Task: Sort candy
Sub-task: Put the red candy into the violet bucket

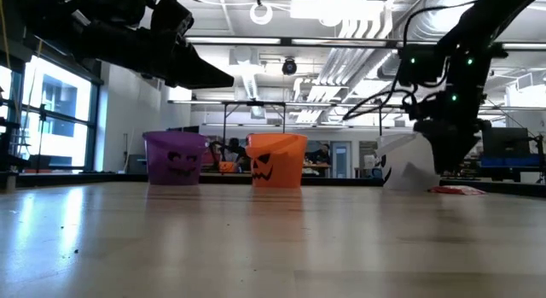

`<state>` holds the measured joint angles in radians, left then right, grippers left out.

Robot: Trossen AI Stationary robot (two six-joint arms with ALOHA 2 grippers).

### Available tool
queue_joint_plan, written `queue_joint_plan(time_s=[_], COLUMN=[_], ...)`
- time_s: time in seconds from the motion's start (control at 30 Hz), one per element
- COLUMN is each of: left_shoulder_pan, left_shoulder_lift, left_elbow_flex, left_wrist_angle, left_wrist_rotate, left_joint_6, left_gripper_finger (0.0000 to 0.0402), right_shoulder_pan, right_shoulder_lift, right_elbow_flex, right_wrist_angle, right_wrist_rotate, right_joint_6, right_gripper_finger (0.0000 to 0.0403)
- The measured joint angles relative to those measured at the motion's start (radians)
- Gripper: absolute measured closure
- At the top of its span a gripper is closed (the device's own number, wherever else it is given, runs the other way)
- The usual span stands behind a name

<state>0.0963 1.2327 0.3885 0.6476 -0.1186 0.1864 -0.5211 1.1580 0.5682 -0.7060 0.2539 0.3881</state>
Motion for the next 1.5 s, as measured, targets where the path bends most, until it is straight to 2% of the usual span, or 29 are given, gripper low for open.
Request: queue_joint_plan(time_s=[0.2, 0.4, 0.5, 0.7, 0.83, 1.0, 1.27, 1.37, 1.5], left_shoulder_pan=[0.0, 0.0, 0.0, 0.0, 0.0, 0.0, 0.0, 0.0, 0.0], left_shoulder_lift=[0.0, 0.0, 0.0, 0.0, 0.0, 0.0, 0.0, 0.0, 0.0], left_elbow_flex=[0.0, 0.0, 0.0, 0.0, 0.0, 0.0, 0.0, 0.0, 0.0], left_wrist_angle=[0.0, 0.0, 0.0, -0.007, -0.007, -0.007, -0.013, -0.032, -0.041], left_wrist_rotate=[0.0, 0.001, 0.001, 0.001, 0.001, 0.001, 0.001, 0.001, 0.001], left_joint_6=[0.0, -0.001, -0.001, -0.001, -0.001, -0.001, -0.003, -0.009, -0.01], left_gripper_finger=[0.0261, 0.0261, 0.0261, 0.0261, 0.0261, 0.0261, 0.0261, 0.0261, 0.0261], right_shoulder_pan=[-0.07, -0.08, -0.08, -0.08, -0.081, -0.08, -0.055, -0.003, 0.091], right_shoulder_lift=[0.096, 0.178, 0.187, 0.189, 0.192, 0.192, 0.191, 0.19, 0.19], right_elbow_flex=[-0.015, -0.01, -0.011, -0.014, 0.002, 0.061, 0.19, 0.176, 0.1], right_wrist_angle=[0.051, 0.098, 0.116, 0.105, 0.094, 0.085, -0.106, -0.201, -0.215], right_wrist_rotate=[0.033, 0.053, 0.047, 0.014, 0.022, 0.022, 0.016, -0.028, -0.014], right_joint_6=[-0.003, -0.004, -0.007, -0.03, -0.049, -0.081, -0.076, -0.013, 0.13], right_gripper_finger=[0.0226, 0.0233, 0.0256, 0.0327, 0.0342, 0.0323, 0.0275, 0.0255, 0.0227])
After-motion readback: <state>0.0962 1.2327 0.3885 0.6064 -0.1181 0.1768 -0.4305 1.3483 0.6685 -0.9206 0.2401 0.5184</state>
